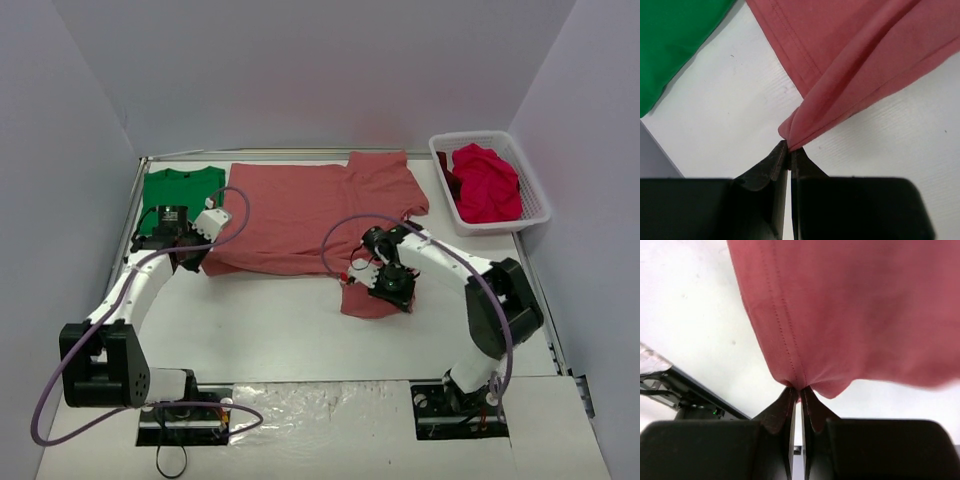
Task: Fold and stack the t-shirts
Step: Grap the side of the flattened tshirt closest away from the robot with both arms, then fold the flattened tshirt in 1/3 of the way
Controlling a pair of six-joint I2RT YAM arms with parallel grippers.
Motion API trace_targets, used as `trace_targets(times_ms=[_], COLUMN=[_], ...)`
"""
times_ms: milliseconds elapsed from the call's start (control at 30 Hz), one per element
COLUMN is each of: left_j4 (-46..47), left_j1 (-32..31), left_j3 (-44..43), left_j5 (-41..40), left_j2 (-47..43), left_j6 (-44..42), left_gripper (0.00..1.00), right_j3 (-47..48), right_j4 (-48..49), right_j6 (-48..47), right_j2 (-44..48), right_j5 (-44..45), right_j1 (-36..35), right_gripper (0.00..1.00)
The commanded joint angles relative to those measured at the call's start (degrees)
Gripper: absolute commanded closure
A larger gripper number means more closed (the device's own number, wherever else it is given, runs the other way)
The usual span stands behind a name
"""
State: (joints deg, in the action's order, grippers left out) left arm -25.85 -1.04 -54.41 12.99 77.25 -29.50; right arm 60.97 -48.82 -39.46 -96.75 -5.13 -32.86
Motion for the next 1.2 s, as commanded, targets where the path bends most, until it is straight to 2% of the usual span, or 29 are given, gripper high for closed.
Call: trace_targets(times_ms=[0,300,500,733,933,1167], left_j4=[-4.99,-15.72,-19.41,-21.53,-17.41,-11.95], left_j1=[-0.10,-0.98,-1.16,-1.25,-1.33,-1.25], left_j3=[1.67,8.00,12.75,15.39,16.97,16.36], left_j5=[2.82,2.92,2.83,4.58,3.80,0.11], left_j2=[-8.23,-23.97,-28.38,-30.23,-30.32,-24.09], left_j6=[-4.07,-14.44,-18.66,-19.90,-16.83,-11.91], left_gripper=[0.98,0.98,0.98,0.98,0.98,0.98], right_j3=[4.24,7.41,7.32,8.28,11.62,15.75], right_j4=[-10.85,-19.12,-19.12,-19.12,-19.03,-16.66], right_j6=[-1.23,0.96,1.84,2.37,1.58,1.23], right_j2=[8.39,22.03,27.75,30.57,29.95,25.83], right_j5=[-5.07,-10.60,-13.07,-12.72,-11.58,-8.68], right_j1=[2.36,3.94,6.58,8.34,9.31,9.74], right_gripper=[1.00,1.00,1.00,1.00,1.00,1.00])
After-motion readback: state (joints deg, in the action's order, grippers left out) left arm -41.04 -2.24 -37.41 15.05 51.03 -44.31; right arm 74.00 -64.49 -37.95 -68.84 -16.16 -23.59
